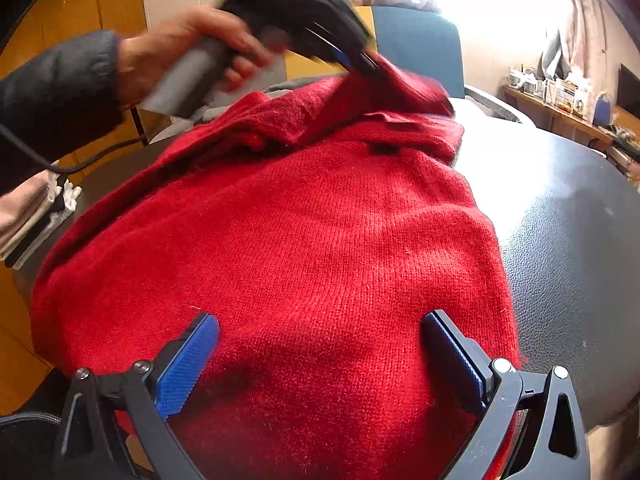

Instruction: Fold clothes

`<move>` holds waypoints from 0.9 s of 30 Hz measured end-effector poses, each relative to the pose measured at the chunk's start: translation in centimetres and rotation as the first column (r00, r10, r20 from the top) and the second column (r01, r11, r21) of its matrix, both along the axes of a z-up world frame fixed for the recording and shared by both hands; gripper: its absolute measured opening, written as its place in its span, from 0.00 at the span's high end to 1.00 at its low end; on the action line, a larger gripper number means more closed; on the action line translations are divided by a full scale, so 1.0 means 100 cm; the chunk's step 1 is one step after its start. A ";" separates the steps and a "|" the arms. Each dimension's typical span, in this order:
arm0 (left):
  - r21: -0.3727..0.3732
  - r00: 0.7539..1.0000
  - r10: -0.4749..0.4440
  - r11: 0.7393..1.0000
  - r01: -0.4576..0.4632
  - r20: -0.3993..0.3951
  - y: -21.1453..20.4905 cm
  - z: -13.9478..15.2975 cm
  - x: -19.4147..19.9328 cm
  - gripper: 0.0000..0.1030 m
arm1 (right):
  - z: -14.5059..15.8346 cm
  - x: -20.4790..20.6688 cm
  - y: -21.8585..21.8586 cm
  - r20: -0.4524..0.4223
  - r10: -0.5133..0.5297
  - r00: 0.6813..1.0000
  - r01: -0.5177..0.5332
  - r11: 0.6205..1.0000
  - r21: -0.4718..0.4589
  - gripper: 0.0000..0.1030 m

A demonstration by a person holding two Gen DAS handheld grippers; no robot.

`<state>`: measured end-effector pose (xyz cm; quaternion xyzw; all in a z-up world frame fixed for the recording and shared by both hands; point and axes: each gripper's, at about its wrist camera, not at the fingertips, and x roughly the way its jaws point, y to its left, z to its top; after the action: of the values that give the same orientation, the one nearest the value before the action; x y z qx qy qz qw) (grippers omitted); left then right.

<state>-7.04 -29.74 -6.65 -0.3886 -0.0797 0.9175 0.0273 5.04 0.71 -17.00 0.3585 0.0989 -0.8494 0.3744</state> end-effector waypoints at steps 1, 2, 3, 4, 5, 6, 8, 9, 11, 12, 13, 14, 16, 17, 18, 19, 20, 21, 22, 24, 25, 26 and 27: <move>0.029 0.998 0.061 0.998 -0.061 -0.027 -0.026 0.010 0.016 0.94 | 0.000 0.000 -0.001 -0.002 -0.001 1.000 0.001 1.000 0.003 0.00; 0.056 0.991 0.121 0.991 -0.119 -0.049 -0.051 0.019 0.031 0.94 | 0.000 0.001 -0.002 -0.004 -0.001 1.000 0.001 1.000 0.008 0.00; 0.076 0.980 0.187 0.980 -0.181 -0.067 -0.078 0.026 0.047 0.94 | 0.000 0.002 -0.003 -0.005 -0.001 1.000 0.001 1.000 0.013 0.00; 0.079 0.965 0.248 0.967 -0.242 -0.079 -0.104 0.030 0.063 0.94 | 0.000 0.003 -0.003 -0.007 -0.002 1.000 0.002 1.000 0.019 0.00; 0.072 0.949 0.302 0.952 -0.296 -0.088 -0.127 0.033 0.076 0.94 | 0.000 0.003 -0.004 -0.009 -0.004 1.000 0.005 1.000 0.024 0.00; 0.069 0.931 0.355 0.934 -0.349 -0.090 -0.150 0.035 0.093 0.94 | 0.000 0.004 -0.005 -0.012 -0.007 1.000 0.007 1.000 0.029 0.00; 0.058 0.890 0.449 0.894 -0.445 -0.083 -0.188 0.033 0.132 0.94 | 0.000 0.004 -0.008 -0.018 -0.013 1.000 0.014 0.999 0.039 0.00; 0.050 0.867 0.493 0.870 -0.490 -0.080 -0.205 0.032 0.150 0.94 | 0.000 0.004 -0.009 -0.020 -0.019 1.000 0.020 0.999 0.044 0.00; 0.017 0.823 0.563 0.826 -0.563 -0.074 -0.232 0.030 0.185 0.94 | 0.000 0.004 -0.010 -0.019 -0.029 0.999 0.030 0.998 0.050 0.00; -0.011 0.808 0.585 0.810 -0.587 -0.068 -0.245 0.028 0.196 0.94 | 0.000 0.003 -0.010 -0.018 -0.033 0.999 0.033 0.998 0.055 0.00; -0.042 0.786 0.616 0.785 -0.618 -0.063 -0.257 0.025 0.208 0.94 | 0.000 0.003 -0.011 -0.018 -0.036 0.999 0.037 0.997 0.061 0.00; -0.077 0.755 0.653 0.751 -0.656 -0.058 -0.269 0.023 0.221 0.94 | 0.000 0.003 -0.012 -0.015 -0.039 0.999 0.040 0.997 0.069 0.00; -0.126 0.675 0.736 0.666 -0.735 -0.051 -0.291 0.017 0.246 0.94 | 0.000 0.003 -0.014 -0.009 -0.047 0.999 0.047 0.995 0.083 0.00; -0.149 0.634 0.772 0.623 -0.768 -0.042 -0.301 0.014 0.260 0.94 | 0.001 0.002 -0.015 -0.007 -0.050 0.999 0.051 0.995 0.088 0.00; -0.174 0.595 0.803 0.582 -0.794 -0.029 -0.309 0.011 0.274 0.93 | 0.001 0.002 -0.016 -0.005 -0.054 0.999 0.054 0.994 0.094 0.00; -0.183 0.565 0.825 0.554 -0.812 -0.009 -0.317 0.007 0.285 0.92 | 0.001 0.002 -0.017 -0.002 -0.057 0.998 0.057 0.993 0.099 0.00; -0.175 0.544 0.839 0.539 -0.824 0.019 -0.325 0.001 0.293 0.88 | 0.002 0.001 -0.017 0.000 -0.061 0.998 0.060 0.993 0.105 0.00; -0.175 0.530 0.848 0.526 -0.832 0.030 -0.329 -0.002 0.300 0.83 | 0.002 0.001 -0.018 0.003 -0.064 0.998 0.064 0.992 0.110 0.00; -0.181 0.523 0.852 0.518 -0.836 0.025 -0.328 -0.003 0.305 0.82 | 0.002 0.000 -0.019 0.005 -0.068 0.998 0.067 0.991 0.116 0.00; -0.177 0.522 0.853 0.516 -0.838 0.015 -0.319 -0.006 0.312 0.82 | 0.002 0.000 -0.020 0.008 -0.075 0.997 0.073 0.989 0.125 0.00; -0.152 0.541 0.841 0.536 -0.831 0.011 -0.306 -0.009 0.312 0.81 | 0.003 0.000 -0.020 0.008 -0.078 0.997 0.076 0.989 0.125 0.00; -0.127 0.559 0.829 0.555 -0.822 0.006 -0.293 -0.012 0.311 0.80 | 0.003 0.000 -0.020 0.008 -0.081 0.997 0.079 0.989 0.126 0.00; -0.102 0.577 0.816 0.574 -0.812 0.001 -0.280 -0.016 0.310 0.80 | 0.002 0.001 -0.021 0.007 -0.085 0.996 0.083 0.989 0.126 0.00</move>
<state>23.99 -57.72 -8.22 -0.3312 -0.2080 0.8207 -0.4165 5.10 -1.35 -16.75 0.3905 0.1346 -0.8543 0.3157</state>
